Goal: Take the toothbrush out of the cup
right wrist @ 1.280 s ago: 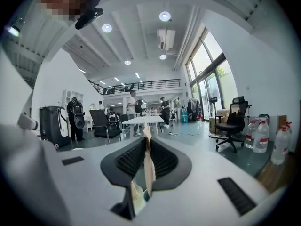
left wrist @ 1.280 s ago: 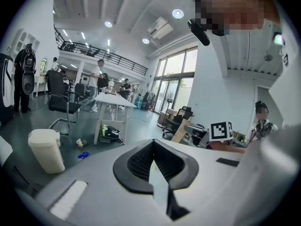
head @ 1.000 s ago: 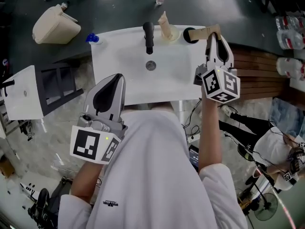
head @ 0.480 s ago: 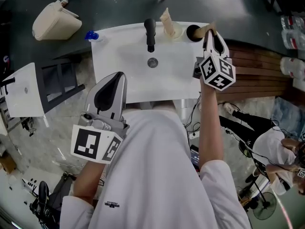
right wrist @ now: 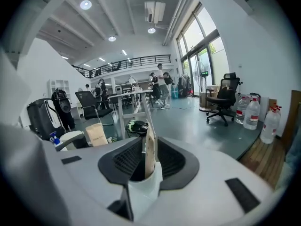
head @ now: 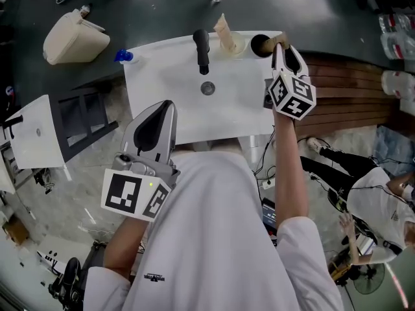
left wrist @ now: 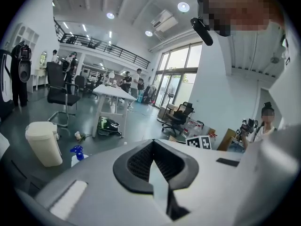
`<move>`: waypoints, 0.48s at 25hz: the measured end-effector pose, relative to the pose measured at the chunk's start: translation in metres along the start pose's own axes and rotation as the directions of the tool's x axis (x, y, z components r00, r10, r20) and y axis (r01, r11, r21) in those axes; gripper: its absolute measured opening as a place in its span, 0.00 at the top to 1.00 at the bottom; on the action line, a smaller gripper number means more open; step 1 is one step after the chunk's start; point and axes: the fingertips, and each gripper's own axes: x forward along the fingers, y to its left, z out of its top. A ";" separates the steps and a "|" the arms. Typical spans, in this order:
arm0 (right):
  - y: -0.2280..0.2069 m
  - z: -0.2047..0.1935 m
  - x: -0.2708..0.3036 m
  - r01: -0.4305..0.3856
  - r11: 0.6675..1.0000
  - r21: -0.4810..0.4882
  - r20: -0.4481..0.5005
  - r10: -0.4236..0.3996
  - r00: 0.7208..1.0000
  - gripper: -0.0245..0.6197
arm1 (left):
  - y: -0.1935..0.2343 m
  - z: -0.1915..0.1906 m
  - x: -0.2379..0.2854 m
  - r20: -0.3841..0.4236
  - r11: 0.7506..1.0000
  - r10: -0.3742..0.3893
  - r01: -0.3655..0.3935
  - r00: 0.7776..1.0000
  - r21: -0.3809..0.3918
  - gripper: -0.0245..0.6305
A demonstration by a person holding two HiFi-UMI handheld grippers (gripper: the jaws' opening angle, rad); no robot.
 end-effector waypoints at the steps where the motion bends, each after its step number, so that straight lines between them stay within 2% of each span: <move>1: 0.001 0.001 -0.003 -0.003 1.000 -0.008 0.000 0.003 1.000 0.84 | 0.000 0.001 0.000 0.000 1.000 -0.005 0.005 1.000 0.003 0.96; 7: 0.013 0.027 -0.032 -0.029 0.997 -0.070 0.033 0.031 0.999 0.81 | -0.001 0.000 0.003 -0.009 0.999 -0.040 0.040 0.999 -0.009 0.96; 12: 0.036 0.046 -0.082 -0.061 0.987 -0.151 0.031 0.067 0.997 0.81 | 0.002 0.000 0.001 -0.001 0.998 -0.058 0.058 0.998 -0.005 0.96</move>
